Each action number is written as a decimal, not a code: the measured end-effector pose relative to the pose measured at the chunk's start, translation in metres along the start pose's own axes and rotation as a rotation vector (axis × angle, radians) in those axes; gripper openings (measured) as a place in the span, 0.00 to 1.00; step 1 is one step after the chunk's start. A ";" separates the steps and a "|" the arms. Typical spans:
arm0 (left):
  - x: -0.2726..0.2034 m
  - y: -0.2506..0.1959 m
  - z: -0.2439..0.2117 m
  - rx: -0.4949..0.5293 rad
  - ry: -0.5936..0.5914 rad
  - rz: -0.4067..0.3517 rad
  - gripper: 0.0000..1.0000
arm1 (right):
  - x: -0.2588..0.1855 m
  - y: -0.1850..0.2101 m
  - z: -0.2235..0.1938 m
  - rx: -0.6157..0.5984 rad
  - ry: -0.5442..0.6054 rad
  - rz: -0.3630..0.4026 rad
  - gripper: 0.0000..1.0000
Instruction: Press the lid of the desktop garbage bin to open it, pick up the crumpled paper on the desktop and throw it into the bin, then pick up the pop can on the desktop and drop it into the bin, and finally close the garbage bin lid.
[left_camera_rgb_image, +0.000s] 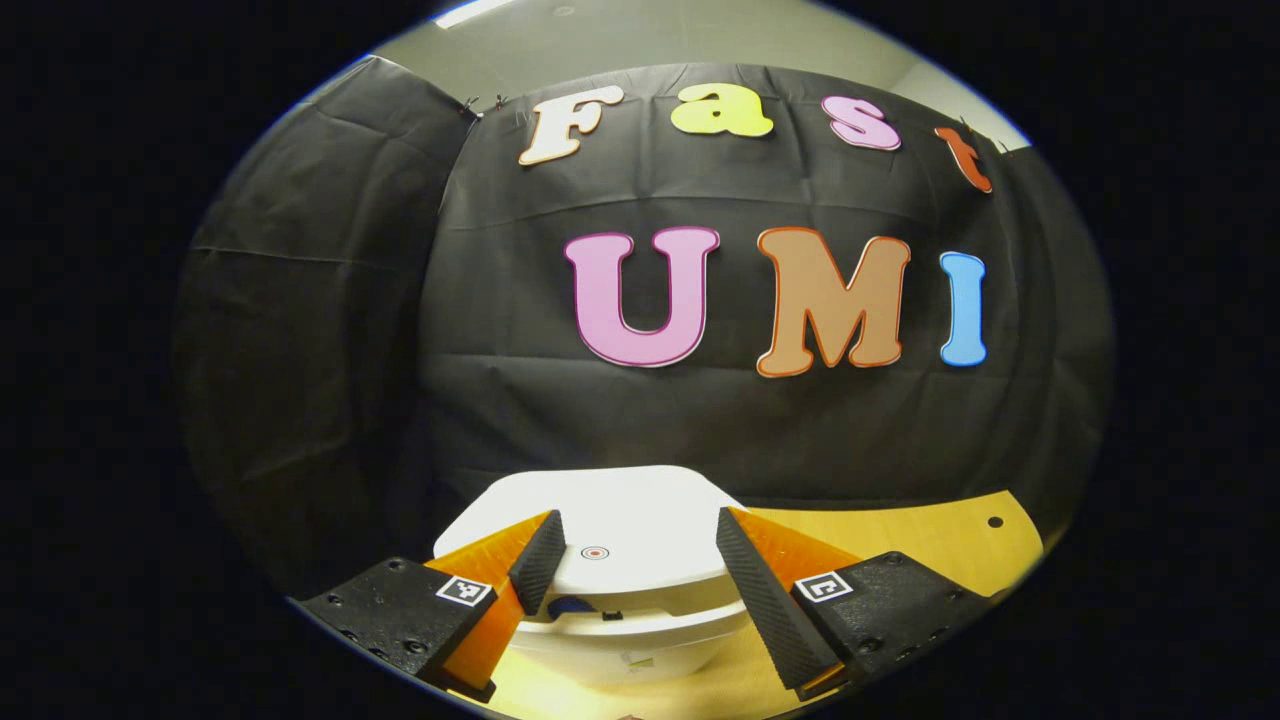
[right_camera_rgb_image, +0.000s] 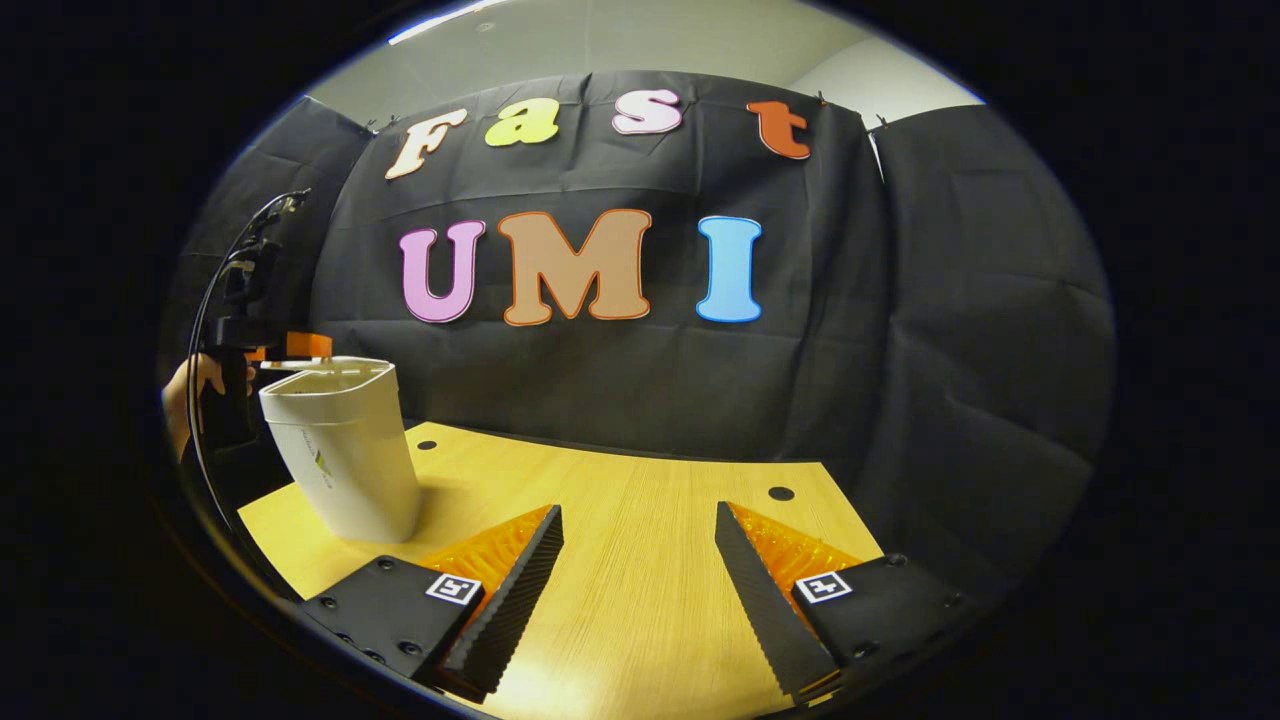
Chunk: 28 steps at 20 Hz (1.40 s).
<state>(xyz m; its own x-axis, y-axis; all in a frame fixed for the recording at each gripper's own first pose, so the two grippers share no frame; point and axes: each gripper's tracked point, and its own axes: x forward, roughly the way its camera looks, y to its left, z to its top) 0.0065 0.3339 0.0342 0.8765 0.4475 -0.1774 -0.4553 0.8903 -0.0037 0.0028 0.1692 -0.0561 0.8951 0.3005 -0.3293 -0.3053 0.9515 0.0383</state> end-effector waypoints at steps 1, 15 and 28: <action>0.000 0.000 -0.007 0.001 0.018 -0.001 0.94 | 0.001 0.000 0.000 -0.003 0.000 0.001 0.98; 0.005 -0.009 -0.023 0.053 0.038 -0.063 0.93 | 0.014 0.015 -0.009 0.032 0.015 0.059 0.98; -0.114 -0.150 0.062 -0.035 -0.323 -0.296 0.93 | -0.048 -0.056 0.075 0.097 -0.248 -0.055 0.98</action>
<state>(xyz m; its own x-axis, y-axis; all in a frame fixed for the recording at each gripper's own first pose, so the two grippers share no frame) -0.0157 0.1544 0.1158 0.9715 0.1814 0.1527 -0.1770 0.9833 -0.0420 0.0011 0.1065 0.0287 0.9654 0.2435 -0.0930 -0.2318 0.9652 0.1213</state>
